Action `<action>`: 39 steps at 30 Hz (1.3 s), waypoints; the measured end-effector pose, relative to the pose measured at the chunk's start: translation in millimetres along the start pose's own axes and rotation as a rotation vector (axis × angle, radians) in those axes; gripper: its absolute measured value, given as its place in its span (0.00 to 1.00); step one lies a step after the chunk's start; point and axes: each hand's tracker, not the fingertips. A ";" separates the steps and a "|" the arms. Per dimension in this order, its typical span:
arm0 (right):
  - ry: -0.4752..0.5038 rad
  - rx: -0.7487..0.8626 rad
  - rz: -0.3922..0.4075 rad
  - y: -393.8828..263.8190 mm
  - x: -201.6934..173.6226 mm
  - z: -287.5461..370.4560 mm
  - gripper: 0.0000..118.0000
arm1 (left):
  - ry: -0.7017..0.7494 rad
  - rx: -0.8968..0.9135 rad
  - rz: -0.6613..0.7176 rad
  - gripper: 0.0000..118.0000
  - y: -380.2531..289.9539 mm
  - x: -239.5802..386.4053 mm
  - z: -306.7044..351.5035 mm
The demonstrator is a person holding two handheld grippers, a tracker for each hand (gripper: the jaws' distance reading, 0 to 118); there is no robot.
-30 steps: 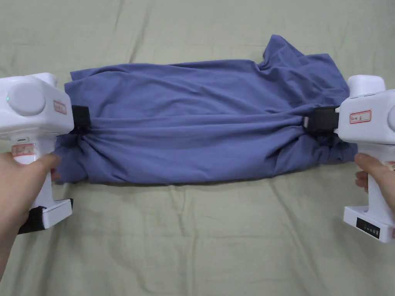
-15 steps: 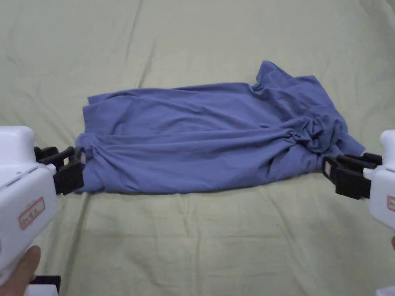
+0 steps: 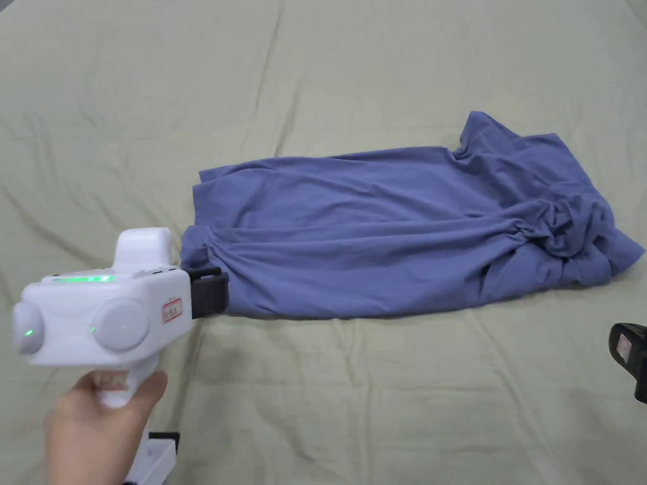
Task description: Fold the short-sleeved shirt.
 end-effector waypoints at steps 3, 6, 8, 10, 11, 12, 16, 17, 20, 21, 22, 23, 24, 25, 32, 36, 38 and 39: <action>-0.015 -0.021 0.016 0.3 -0.4 -8.4 0.04 | -0.002 -0.079 0.003 0.77 7.7 -8.7 -41.4; -0.020 -0.051 0.021 -1.1 0.5 -20.3 0.04 | -0.066 -0.156 0.025 0.68 4.0 -14.7 -65.0; -0.018 -0.069 0.022 -2.4 0.4 -27.6 0.04 | -0.074 -0.119 0.036 0.57 3.4 -17.6 -57.0; -0.014 -0.086 0.030 -1.8 0.1 -35.7 0.04 | -0.076 -0.070 0.018 0.03 5.7 -17.9 -35.7; -0.007 -0.094 0.030 -0.3 0.9 -40.5 0.04 | -0.097 -0.027 0.052 0.03 6.4 -18.9 -28.2; 0.006 -0.102 0.026 1.3 2.9 -45.9 0.04 | -0.090 -0.056 0.043 0.03 10.3 -19.2 -21.3; -0.022 -0.094 0.005 30.0 14.8 -79.7 0.83 | -0.113 -0.010 0.039 0.03 17.9 -20.4 -7.6; -0.044 -0.098 0.003 37.8 20.5 -92.0 1.00 | -0.126 -0.010 0.053 0.03 19.7 -21.0 -7.9; -0.090 -0.106 -0.056 61.8 56.7 -142.7 1.00 | -0.110 -0.017 0.039 0.03 21.2 -19.3 -8.8; -0.128 -0.155 -0.075 69.3 67.2 -159.5 1.00 | -0.106 -0.024 0.033 0.03 22.4 -19.8 -12.5; -0.161 -0.175 -0.091 74.4 76.7 -174.9 1.00 | -0.104 -0.030 0.029 0.03 22.6 -19.3 -14.0; -0.205 -0.213 -0.099 77.6 86.8 -193.7 1.00 | -0.101 -0.036 0.027 0.03 22.7 -18.8 -16.0; -0.230 -0.258 -0.099 81.4 88.4 -202.7 1.00 | -0.101 -0.040 0.026 0.03 22.7 -18.8 -17.1; -0.238 -0.331 -0.106 81.6 93.4 -217.5 0.99 | -0.099 -0.043 0.028 0.03 22.7 -17.8 -20.8; -0.108 -0.239 0.030 79.9 70.1 -171.9 0.16 | -0.114 -0.056 0.033 0.03 29.4 -23.1 -18.4; -0.034 -0.215 0.019 76.9 72.2 -139.5 0.16 | -0.145 -0.032 0.023 0.03 34.2 -29.3 3.5; -0.010 -0.182 -0.008 72.2 76.3 -111.6 0.16 | -0.149 -0.030 -0.003 0.03 35.6 -34.3 15.3; 0.003 -0.178 -0.016 68.6 77.6 -100.4 0.16 | -0.144 -0.029 -0.020 0.03 35.0 -36.4 20.3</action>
